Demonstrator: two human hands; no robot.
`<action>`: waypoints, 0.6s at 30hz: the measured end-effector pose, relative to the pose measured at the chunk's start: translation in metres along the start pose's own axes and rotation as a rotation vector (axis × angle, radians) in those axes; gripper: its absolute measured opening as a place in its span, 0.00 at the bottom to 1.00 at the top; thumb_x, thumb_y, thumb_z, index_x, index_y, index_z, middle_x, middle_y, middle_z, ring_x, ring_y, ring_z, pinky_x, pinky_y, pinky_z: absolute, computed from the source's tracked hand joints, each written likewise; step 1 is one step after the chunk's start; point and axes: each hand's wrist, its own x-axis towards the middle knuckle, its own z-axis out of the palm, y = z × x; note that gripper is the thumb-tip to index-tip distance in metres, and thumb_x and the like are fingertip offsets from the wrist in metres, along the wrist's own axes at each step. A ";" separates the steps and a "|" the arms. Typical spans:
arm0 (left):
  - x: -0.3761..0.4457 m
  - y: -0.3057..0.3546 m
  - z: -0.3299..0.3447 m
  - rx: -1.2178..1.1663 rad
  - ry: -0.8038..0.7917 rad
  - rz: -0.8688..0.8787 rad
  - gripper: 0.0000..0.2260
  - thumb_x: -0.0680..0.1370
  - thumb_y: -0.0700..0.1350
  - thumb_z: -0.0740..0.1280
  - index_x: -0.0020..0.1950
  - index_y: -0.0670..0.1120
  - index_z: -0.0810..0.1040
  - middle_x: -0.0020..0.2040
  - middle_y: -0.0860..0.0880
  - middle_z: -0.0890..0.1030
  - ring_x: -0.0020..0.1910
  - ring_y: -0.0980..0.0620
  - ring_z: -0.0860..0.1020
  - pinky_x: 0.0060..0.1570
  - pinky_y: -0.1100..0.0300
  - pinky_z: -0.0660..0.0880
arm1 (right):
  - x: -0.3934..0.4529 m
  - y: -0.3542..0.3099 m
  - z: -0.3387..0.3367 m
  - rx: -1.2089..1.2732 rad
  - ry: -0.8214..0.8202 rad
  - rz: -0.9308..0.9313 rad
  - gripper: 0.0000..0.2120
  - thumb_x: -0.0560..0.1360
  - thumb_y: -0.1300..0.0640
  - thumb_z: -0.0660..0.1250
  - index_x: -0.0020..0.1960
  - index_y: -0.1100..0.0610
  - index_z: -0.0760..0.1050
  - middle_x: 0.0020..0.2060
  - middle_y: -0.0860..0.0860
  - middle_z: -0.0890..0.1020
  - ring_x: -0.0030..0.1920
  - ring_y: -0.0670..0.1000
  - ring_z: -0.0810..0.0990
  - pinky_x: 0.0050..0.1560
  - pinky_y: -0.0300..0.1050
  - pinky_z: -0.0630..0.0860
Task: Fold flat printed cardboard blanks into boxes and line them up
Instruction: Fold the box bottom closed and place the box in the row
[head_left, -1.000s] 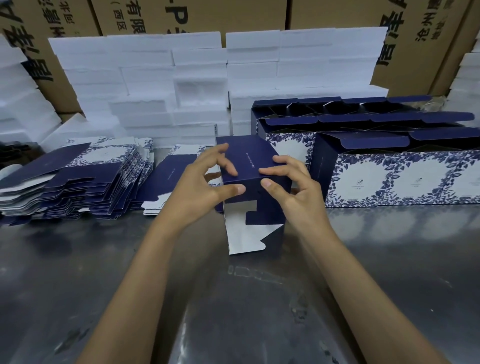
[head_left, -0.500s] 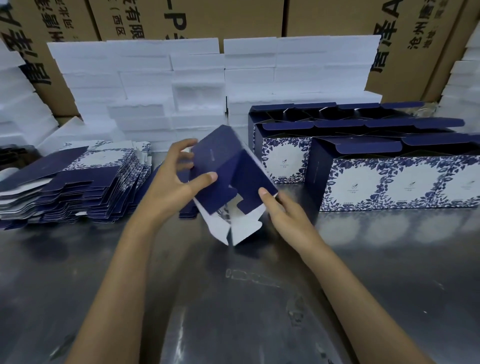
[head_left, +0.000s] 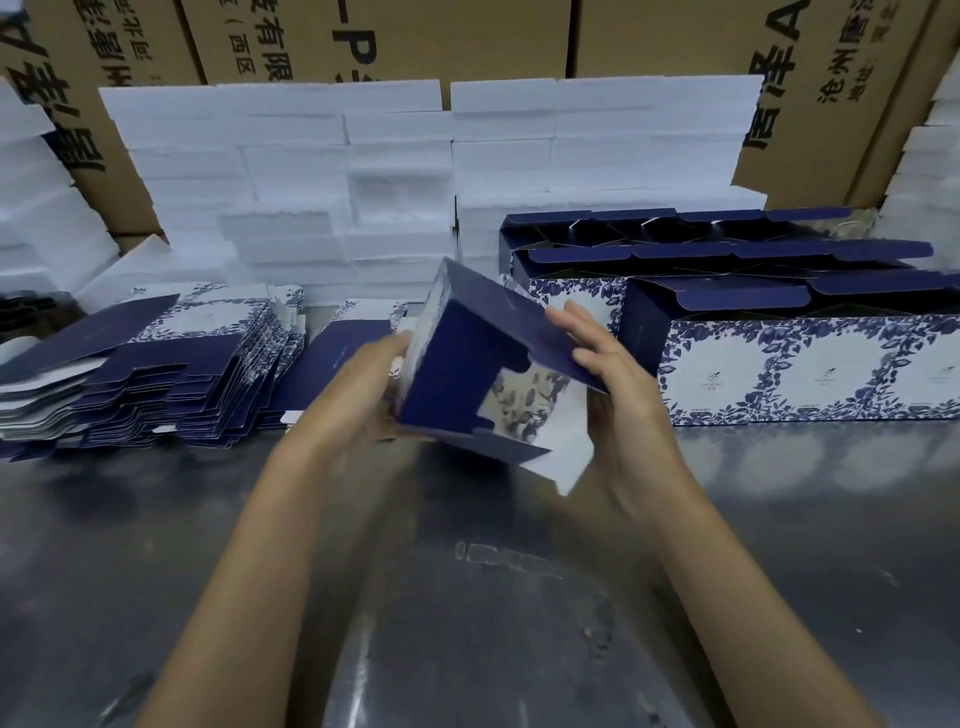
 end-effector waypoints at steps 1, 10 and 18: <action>0.001 -0.004 0.000 0.058 -0.014 -0.066 0.18 0.82 0.59 0.59 0.52 0.50 0.84 0.50 0.39 0.85 0.46 0.40 0.85 0.41 0.51 0.83 | -0.001 0.001 -0.001 0.008 0.002 -0.014 0.19 0.73 0.53 0.64 0.62 0.45 0.84 0.71 0.36 0.74 0.73 0.37 0.70 0.69 0.41 0.71; 0.009 -0.009 0.005 0.288 0.281 0.390 0.06 0.81 0.50 0.64 0.52 0.55 0.81 0.55 0.55 0.82 0.56 0.54 0.78 0.56 0.59 0.75 | -0.008 0.007 -0.003 -0.237 -0.145 -0.003 0.20 0.80 0.63 0.70 0.68 0.47 0.78 0.76 0.39 0.68 0.74 0.38 0.68 0.76 0.49 0.68; -0.007 -0.006 0.014 0.472 -0.095 0.523 0.21 0.67 0.57 0.77 0.59 0.60 0.80 0.70 0.66 0.71 0.76 0.67 0.56 0.72 0.65 0.55 | -0.008 0.006 -0.002 -0.284 -0.140 0.045 0.29 0.74 0.56 0.78 0.71 0.41 0.73 0.75 0.33 0.66 0.73 0.41 0.70 0.73 0.52 0.71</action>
